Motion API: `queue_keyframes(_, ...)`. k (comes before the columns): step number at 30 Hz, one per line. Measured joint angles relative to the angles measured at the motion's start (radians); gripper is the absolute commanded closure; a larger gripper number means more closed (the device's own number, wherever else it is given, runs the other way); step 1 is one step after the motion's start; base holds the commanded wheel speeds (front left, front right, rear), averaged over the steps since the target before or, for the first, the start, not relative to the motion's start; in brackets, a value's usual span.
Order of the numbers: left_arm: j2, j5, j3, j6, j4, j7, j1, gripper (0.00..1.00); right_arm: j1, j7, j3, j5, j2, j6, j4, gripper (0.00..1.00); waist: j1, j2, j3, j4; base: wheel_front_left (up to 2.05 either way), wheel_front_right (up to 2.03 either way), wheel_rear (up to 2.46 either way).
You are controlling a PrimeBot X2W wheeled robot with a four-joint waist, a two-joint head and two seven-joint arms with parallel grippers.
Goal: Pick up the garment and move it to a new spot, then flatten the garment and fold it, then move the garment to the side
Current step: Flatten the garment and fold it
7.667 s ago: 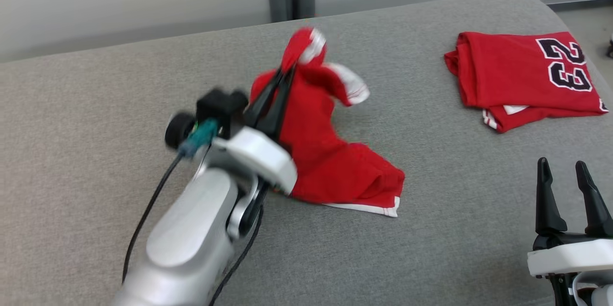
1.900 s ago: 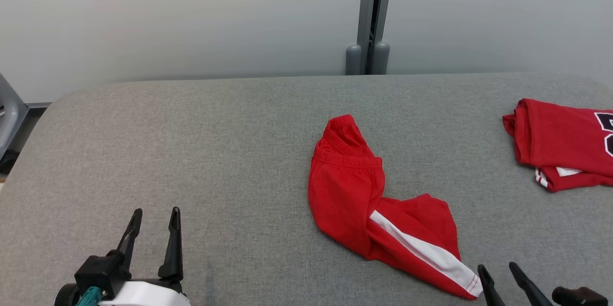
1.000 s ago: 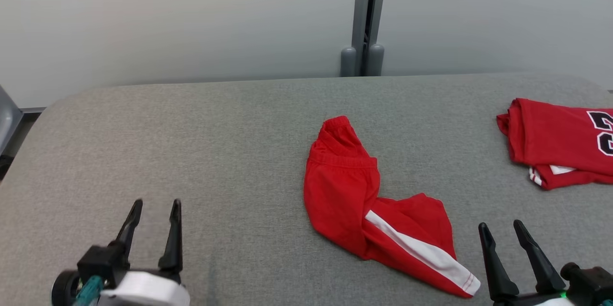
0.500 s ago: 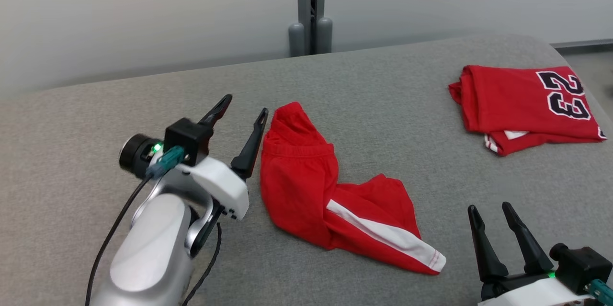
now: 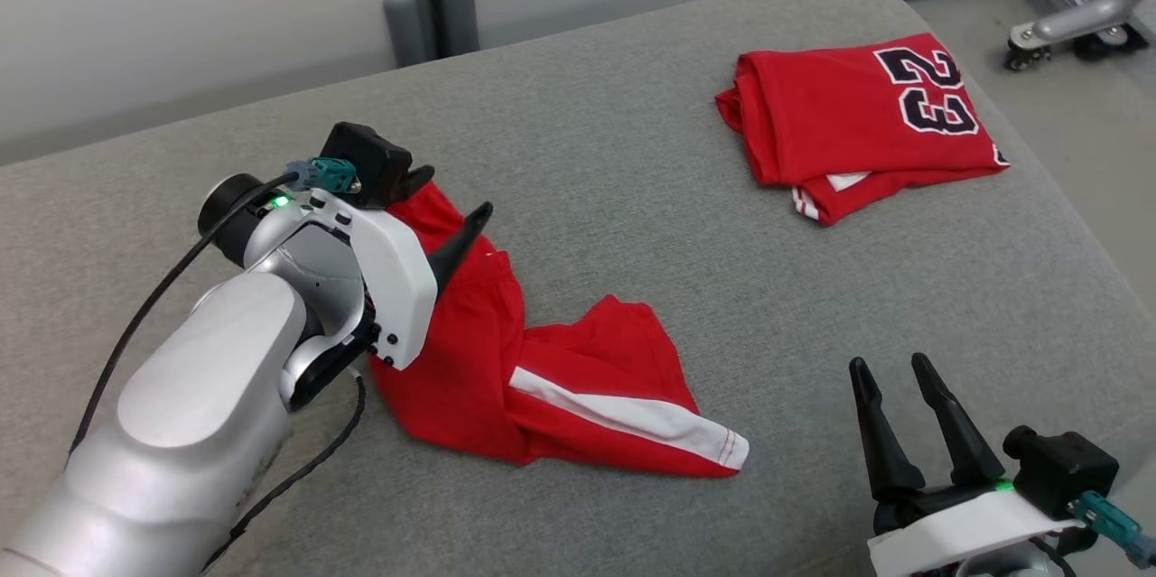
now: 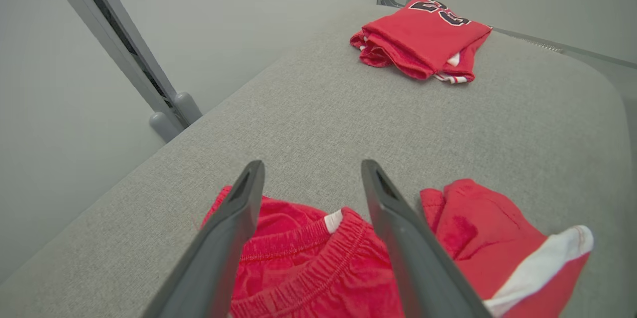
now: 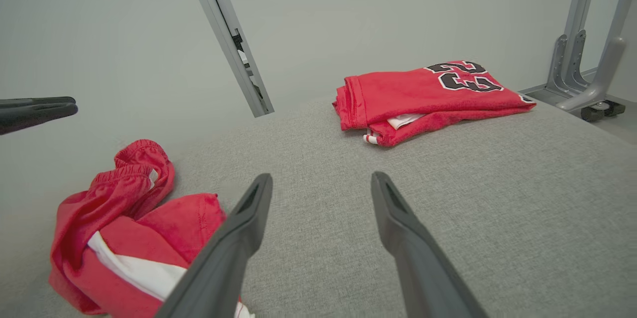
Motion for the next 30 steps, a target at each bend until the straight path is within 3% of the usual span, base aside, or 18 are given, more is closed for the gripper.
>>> queue_keyframes(10,0.089,-0.119,-0.212,0.0,0.043,0.13,-0.061,0.0,-0.031,0.0,0.012,0.009,0.01,0.0,0.018,0.0,0.0,0.0,0.049,-0.087,0.0,0.0,0.0)
queue_keyframes(16,0.102,-0.187,-0.3,0.0,0.087,0.204,-0.089,0.0,-0.038,0.0,0.018,0.01,0.011,0.0,0.022,0.0,0.0,0.0,0.061,-0.104,0.0,0.0,0.0)
queue_keyframes(17,0.105,-0.199,-0.316,0.0,0.09,0.217,-0.089,0.07,-0.04,0.0,0.018,0.01,0.011,0.0,0.022,0.0,0.0,0.0,0.061,-0.105,0.0,0.0,0.0)
queue_keyframes(18,0.106,-0.209,-0.325,0.0,0.09,0.219,-0.09,1.0,-0.041,0.0,0.017,0.01,0.01,0.0,0.022,0.0,0.0001,0.0,0.062,-0.105,0.0,0.0,0.0)
queue_keyframes(23,0.114,-0.236,-0.37,0.0,0.093,0.207,-0.115,1.0,-0.041,0.0,0.007,0.008,0.003,0.0,0.019,0.0,0.0001,0.0,0.056,-0.091,0.0,0.0,0.0)
queue_keyframes(30,0.11,-0.248,-0.344,0.0,0.092,0.028,-0.112,1.0,-0.018,0.0,-0.017,0.002,-0.008,0.0,0.008,0.0,0.0,0.0,0.029,-0.025,0.0,0.0,0.0)
